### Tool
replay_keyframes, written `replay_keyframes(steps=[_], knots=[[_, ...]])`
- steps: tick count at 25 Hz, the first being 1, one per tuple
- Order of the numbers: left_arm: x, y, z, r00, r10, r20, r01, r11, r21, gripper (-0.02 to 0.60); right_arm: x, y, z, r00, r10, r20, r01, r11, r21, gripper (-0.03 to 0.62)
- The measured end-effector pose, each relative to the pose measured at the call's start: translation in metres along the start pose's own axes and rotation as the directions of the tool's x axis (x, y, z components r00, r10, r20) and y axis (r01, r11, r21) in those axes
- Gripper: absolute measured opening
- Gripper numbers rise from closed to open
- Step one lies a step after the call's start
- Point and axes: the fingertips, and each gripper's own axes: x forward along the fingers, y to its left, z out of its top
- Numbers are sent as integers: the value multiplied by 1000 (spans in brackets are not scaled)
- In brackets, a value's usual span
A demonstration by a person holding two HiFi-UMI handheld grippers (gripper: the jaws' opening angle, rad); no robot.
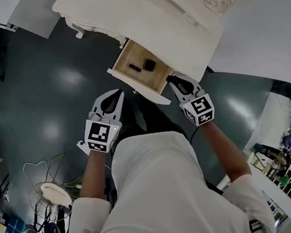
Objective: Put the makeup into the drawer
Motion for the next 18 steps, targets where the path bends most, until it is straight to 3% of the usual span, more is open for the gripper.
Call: replay_keyframes(steps=[8, 18], knots=[[16, 1, -24, 998, 58, -40, -60, 997, -43, 17, 54, 4, -39, 990, 95, -104, -94, 995, 13, 87], [33, 3, -54, 992, 90, -88, -98, 991, -90, 17, 129, 3, -102, 949, 185, -256, -182, 983, 32, 87]])
